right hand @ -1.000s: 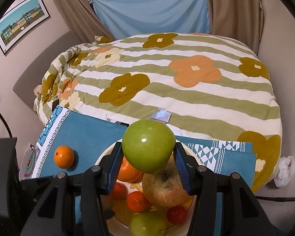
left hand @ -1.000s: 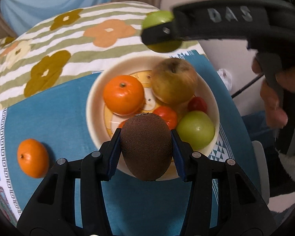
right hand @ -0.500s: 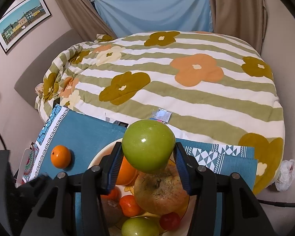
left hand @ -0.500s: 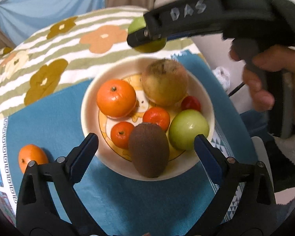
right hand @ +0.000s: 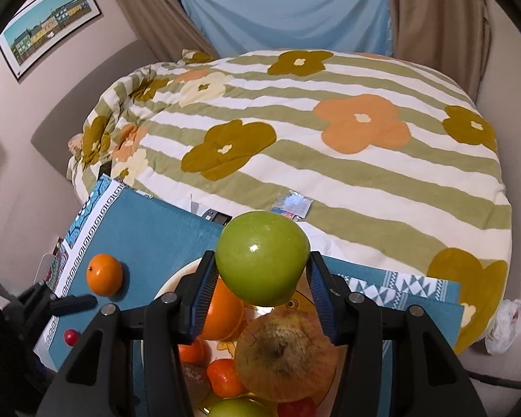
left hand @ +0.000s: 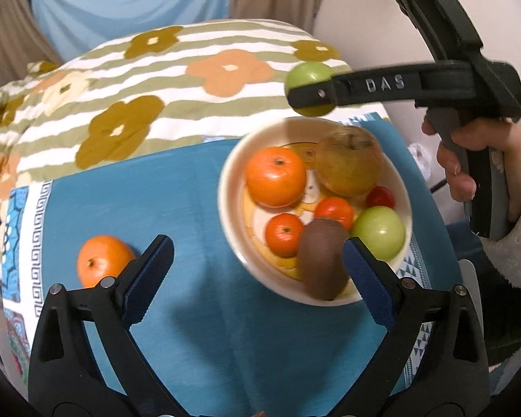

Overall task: Organize fruits
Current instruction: 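Lower the kiwi and green apple into the bowl and open both tools, then withdraw both tools from the bowl toward the remaining fruits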

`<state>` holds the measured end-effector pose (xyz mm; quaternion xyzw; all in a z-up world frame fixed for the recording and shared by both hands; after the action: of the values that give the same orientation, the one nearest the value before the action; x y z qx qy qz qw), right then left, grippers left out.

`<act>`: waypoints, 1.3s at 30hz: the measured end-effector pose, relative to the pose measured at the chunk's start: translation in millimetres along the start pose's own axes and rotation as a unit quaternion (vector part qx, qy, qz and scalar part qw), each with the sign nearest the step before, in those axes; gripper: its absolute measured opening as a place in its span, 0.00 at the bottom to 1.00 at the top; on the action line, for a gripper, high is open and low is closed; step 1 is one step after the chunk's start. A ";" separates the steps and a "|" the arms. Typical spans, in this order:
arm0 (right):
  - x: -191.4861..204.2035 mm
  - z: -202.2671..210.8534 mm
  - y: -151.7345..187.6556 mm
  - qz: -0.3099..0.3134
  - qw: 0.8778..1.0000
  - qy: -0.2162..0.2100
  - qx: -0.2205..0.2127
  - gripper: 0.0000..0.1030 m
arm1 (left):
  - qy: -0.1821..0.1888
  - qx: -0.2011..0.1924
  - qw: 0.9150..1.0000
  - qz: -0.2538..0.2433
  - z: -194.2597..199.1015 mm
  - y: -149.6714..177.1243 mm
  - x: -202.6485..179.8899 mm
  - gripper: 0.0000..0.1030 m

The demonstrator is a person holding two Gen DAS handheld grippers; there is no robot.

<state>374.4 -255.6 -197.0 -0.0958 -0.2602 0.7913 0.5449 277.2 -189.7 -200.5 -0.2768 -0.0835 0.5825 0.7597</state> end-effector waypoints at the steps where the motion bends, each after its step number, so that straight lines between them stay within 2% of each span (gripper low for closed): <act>1: 1.1 -2.8 1.2 0.004 1.000 -0.002 0.003 0.47 | -0.003 0.000 1.000 0.004 0.2 0.6 3.6 1.00; 13: 9.0 -22.1 13.9 0.021 0.999 -0.004 0.032 0.48 | -0.023 -0.002 0.999 0.044 4.4 14.7 29.0 1.00; 15: 8.7 -16.4 11.6 0.010 1.000 -0.011 0.017 0.59 | -0.025 -0.006 0.998 0.050 7.7 15.5 31.9 1.00; 17: 8.4 -8.7 8.3 0.001 1.000 -0.017 0.002 0.87 | -0.028 -0.010 0.998 0.054 12.9 17.3 33.7 1.00; 25: 10.2 14.8 7.4 -0.009 1.000 0.003 -0.026 0.88 | -0.038 -0.023 0.997 0.060 34.3 22.1 44.7 1.00; 33: 24.3 50.1 9.6 -0.010 0.998 0.027 -0.051 0.89 | -0.052 -0.047 0.995 0.072 75.2 25.1 70.3 1.00; 39: 46.6 76.5 22.1 -0.017 0.998 0.035 -0.046 0.89 | -0.064 -0.057 0.995 0.053 107.7 26.7 92.3 1.00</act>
<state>305.1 -242.6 -137.6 -0.1441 -0.2782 0.7656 0.5619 234.9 -64.4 -142.7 -0.2858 -0.1502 0.6330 0.7036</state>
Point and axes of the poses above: each gripper's, at about its wrist camera, not at the fingertips, and z roughly against the way its jaws point, x to its left, y to its underside, the point moved 8 cm from there along -z, roughly the way its jaws point, and after that the axes turned 7 degrees about y, right-handed, at the moved point
